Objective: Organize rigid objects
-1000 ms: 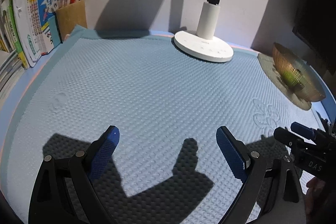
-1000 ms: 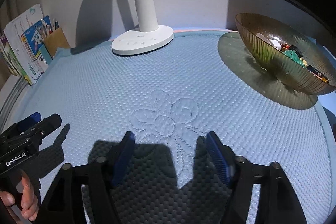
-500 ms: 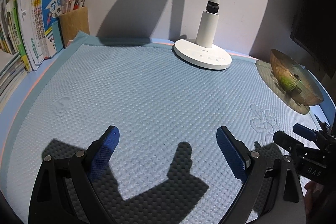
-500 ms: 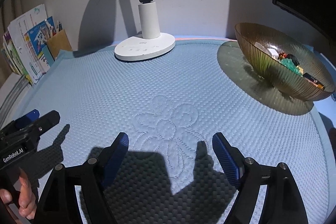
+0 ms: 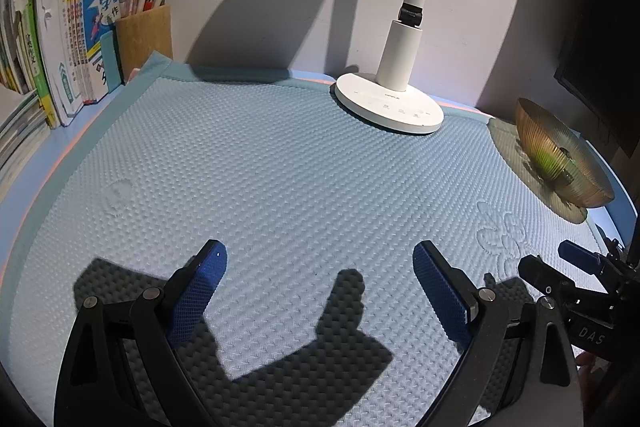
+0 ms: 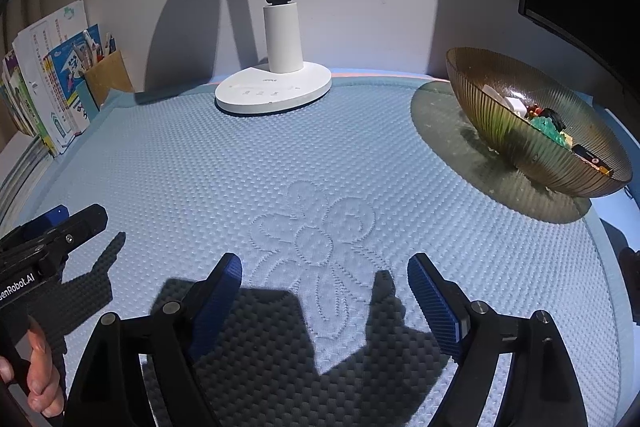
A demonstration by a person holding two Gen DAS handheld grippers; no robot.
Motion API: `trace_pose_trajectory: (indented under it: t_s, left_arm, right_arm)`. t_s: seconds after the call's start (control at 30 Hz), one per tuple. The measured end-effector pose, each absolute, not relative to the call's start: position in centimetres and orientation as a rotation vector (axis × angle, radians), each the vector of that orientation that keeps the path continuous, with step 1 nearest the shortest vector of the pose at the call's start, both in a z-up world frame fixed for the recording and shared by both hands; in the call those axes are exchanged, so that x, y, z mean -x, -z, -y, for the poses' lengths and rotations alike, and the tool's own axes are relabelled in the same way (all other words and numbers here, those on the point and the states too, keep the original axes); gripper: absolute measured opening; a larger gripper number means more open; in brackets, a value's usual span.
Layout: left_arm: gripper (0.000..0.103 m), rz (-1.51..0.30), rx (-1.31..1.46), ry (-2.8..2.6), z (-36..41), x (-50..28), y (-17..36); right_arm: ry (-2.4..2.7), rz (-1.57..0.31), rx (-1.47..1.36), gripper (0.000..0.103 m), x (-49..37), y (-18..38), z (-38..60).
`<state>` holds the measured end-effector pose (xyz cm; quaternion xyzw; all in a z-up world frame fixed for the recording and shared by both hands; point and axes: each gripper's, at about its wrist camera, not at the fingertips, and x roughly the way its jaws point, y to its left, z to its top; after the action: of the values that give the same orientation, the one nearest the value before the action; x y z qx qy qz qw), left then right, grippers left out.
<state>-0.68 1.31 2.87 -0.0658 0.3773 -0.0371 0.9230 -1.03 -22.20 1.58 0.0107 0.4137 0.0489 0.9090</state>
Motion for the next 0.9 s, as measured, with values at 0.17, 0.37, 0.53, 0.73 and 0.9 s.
trace_pose_trajectory:
  t_s: [0.17,0.37,0.53,0.73,0.9]
  left_arm:
    - [0.094,-0.779,0.140,0.074,-1.34,0.65,-2.83]
    - [0.095,-0.780,0.142,0.071,-1.33,0.68,-2.78]
    - [0.095,-0.781,0.141,0.072,-1.36,0.67,-2.72]
    - [0.095,-0.784,0.144,0.071,-1.37,0.69,-2.64]
    - [0.095,-0.788,0.146,0.070,-1.36,0.72,-2.58]
  right_arm:
    - [-0.102,-0.852,-0.026,0.085,1.13,-1.57,22.29]
    - [-0.098,-0.852,-0.030,0.085,1.17,-1.54,22.13]
    - [-0.097,-0.853,-0.033,0.085,1.20,-1.55,22.06]
    - [-0.095,-0.861,-0.039,0.086,1.14,-1.51,21.96]
    - [-0.099,-0.864,-0.042,0.086,1.05,-1.47,22.12]
